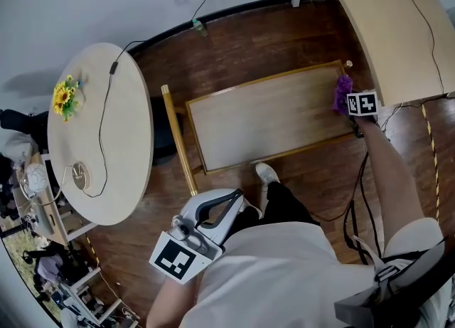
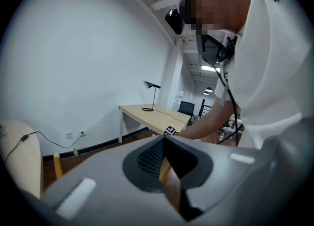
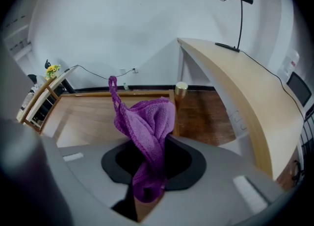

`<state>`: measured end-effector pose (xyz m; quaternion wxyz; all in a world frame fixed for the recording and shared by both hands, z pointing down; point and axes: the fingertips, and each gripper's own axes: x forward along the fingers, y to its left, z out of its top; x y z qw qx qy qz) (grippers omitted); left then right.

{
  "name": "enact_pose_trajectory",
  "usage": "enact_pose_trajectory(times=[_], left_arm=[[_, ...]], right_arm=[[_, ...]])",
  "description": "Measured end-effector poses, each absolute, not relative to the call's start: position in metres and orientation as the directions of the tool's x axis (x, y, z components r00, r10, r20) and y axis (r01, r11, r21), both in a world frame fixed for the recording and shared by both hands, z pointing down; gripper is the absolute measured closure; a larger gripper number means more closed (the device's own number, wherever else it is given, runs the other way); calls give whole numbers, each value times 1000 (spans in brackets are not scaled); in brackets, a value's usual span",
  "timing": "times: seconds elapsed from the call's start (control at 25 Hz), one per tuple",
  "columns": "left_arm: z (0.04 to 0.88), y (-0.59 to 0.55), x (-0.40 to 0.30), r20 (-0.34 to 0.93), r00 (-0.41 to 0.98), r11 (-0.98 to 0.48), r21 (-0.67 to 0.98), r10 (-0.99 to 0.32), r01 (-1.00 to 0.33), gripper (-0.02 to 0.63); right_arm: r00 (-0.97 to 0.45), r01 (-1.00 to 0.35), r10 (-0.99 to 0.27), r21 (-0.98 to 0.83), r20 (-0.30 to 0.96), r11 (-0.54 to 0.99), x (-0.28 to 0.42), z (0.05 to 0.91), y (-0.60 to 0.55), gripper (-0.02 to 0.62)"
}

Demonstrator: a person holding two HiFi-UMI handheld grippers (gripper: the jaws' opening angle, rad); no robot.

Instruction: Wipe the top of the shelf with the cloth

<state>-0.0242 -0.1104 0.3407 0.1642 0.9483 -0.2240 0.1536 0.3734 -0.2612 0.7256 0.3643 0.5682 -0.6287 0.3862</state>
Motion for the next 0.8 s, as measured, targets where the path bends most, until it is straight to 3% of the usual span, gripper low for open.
enact_pose_trajectory(times=[0.16,0.32,0.56,0.8], left_arm=[[342,-112,-35,360,842,-831,242,-402,-501,588],[339,-110,-48,345,831,-814,243,-437,-528,588],[336,-98,-67,340,807,-787,237,-483,-570,588],[339,-79,-91,370,769,-753,225,-522,-619,588]], right_arm=[[-230,-972,-483,-178,845,151,298,701,-267,494],[-448,-891,-480,-331,754,312,169,669,-261,494],[-689,-706,-304,-514,658,487,-20,660,-224,494],[-780,-585,-166,-611,603,533,-153,678,-204,494]])
